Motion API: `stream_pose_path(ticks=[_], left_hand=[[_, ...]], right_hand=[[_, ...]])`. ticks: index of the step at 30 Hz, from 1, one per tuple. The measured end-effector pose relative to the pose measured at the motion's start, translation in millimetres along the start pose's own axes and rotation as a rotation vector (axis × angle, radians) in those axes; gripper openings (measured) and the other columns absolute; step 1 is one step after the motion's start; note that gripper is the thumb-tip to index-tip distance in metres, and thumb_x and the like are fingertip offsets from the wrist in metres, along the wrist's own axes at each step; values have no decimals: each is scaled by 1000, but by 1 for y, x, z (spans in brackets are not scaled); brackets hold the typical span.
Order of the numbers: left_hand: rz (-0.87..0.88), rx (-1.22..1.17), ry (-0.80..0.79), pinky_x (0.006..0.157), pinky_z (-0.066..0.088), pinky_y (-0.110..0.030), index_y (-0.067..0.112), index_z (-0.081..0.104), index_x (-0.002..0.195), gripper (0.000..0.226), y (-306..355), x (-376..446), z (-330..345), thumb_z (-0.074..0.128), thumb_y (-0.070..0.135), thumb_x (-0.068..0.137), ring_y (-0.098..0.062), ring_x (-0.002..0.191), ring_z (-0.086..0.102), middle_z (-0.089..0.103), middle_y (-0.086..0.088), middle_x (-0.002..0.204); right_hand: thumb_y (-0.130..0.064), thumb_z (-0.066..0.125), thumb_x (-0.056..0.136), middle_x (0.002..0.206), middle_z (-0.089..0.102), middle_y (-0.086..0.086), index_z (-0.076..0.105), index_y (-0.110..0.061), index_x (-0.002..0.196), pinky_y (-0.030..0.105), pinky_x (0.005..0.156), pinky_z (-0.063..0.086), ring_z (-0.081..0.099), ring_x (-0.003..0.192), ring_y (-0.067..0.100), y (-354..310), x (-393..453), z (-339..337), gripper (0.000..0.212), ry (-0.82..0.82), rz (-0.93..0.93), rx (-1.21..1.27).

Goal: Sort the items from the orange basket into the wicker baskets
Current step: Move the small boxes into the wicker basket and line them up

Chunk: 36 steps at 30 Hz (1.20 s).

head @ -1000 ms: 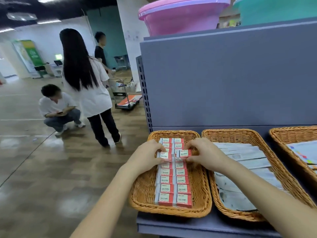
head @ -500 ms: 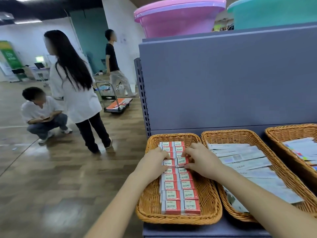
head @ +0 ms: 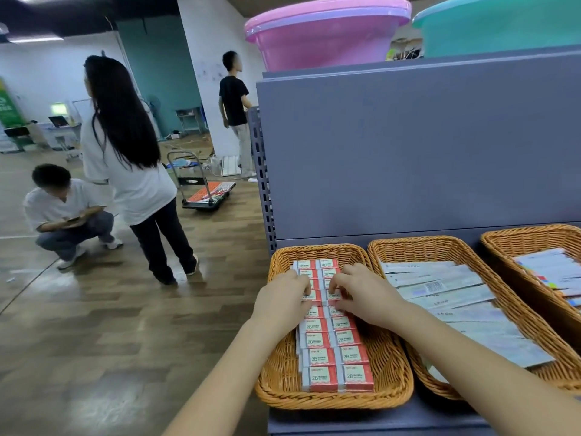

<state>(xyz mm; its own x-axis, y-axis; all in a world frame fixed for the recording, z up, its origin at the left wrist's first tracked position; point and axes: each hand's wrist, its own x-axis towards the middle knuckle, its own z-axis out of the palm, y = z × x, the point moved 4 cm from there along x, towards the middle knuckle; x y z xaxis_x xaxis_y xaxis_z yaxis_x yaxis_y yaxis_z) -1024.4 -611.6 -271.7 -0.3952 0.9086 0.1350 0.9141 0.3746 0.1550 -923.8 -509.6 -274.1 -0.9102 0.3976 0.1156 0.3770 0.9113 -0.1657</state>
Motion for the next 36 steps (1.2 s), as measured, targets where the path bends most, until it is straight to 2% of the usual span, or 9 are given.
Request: stream_pose_path(ticks=[2, 6, 11, 18, 22, 24, 27, 33, 36], left_hand=[[21, 30, -9, 75, 44, -24, 23, 57, 114, 27, 2, 4, -4, 49, 39, 95, -11, 100, 50, 56, 5, 110], [61, 102, 20, 75, 45, -27, 21, 58, 113, 29, 14, 20, -17, 44, 41, 96, -14, 102, 52, 58, 3, 111], [176, 186, 67, 85, 47, -34, 17, 58, 117, 34, 61, 49, -21, 43, 40, 96, -21, 111, 52, 59, -2, 118], [365, 204, 26, 89, 45, -38, 13, 57, 124, 38, 163, 76, -5, 44, 36, 96, -26, 117, 49, 57, -7, 124], [440, 175, 31, 85, 45, -36, 13, 60, 120, 36, 231, 86, 5, 44, 34, 95, -26, 115, 51, 57, -7, 123], [460, 173, 40, 85, 44, -37, 11, 60, 116, 34, 268, 90, 8, 44, 33, 95, -28, 113, 51, 58, -9, 120], [487, 195, 33, 89, 42, -39, 11, 58, 120, 39, 324, 97, 15, 43, 38, 95, -29, 116, 49, 56, -10, 122], [501, 140, 46, 87, 44, -38, 11, 59, 119, 42, 423, 115, 30, 45, 41, 94, -29, 115, 52, 57, -10, 123], [493, 130, 59, 86, 44, -39, 10, 59, 116, 40, 464, 123, 34, 44, 40, 94, -29, 115, 51, 58, -11, 121]], right_hand=[[-44, 52, 92, 117, 54, -8, 57, -26, 120, 27, 89, 46, 45, 111, 10, 2, -1, -5, 33, -2, 4, 30], [-41, 46, 96, 124, 54, -6, 54, -25, 125, 28, 93, 45, 47, 116, 12, 13, -6, -22, 35, 98, 39, 2], [-34, 44, 97, 126, 53, -2, 52, -21, 127, 29, 95, 40, 45, 121, 17, 45, -25, -41, 34, 139, 96, -125], [-34, 44, 97, 129, 52, -1, 50, -20, 130, 32, 94, 44, 46, 120, 18, 122, -85, -67, 37, 119, 307, -202], [-35, 43, 95, 120, 55, 4, 56, -17, 123, 38, 92, 44, 48, 115, 23, 174, -130, -84, 35, 135, 414, -210], [-35, 44, 95, 124, 54, 3, 55, -17, 123, 37, 94, 43, 47, 119, 23, 200, -155, -95, 35, 134, 471, -219], [-36, 45, 96, 133, 50, 2, 51, -18, 130, 33, 96, 37, 43, 124, 22, 241, -192, -112, 39, 107, 511, -247], [-34, 45, 93, 116, 56, 8, 59, -14, 116, 40, 93, 43, 49, 115, 27, 320, -255, -137, 34, 90, 560, -257], [-34, 47, 93, 119, 55, 8, 57, -14, 120, 37, 91, 40, 49, 116, 26, 352, -277, -148, 35, 91, 575, -239]])
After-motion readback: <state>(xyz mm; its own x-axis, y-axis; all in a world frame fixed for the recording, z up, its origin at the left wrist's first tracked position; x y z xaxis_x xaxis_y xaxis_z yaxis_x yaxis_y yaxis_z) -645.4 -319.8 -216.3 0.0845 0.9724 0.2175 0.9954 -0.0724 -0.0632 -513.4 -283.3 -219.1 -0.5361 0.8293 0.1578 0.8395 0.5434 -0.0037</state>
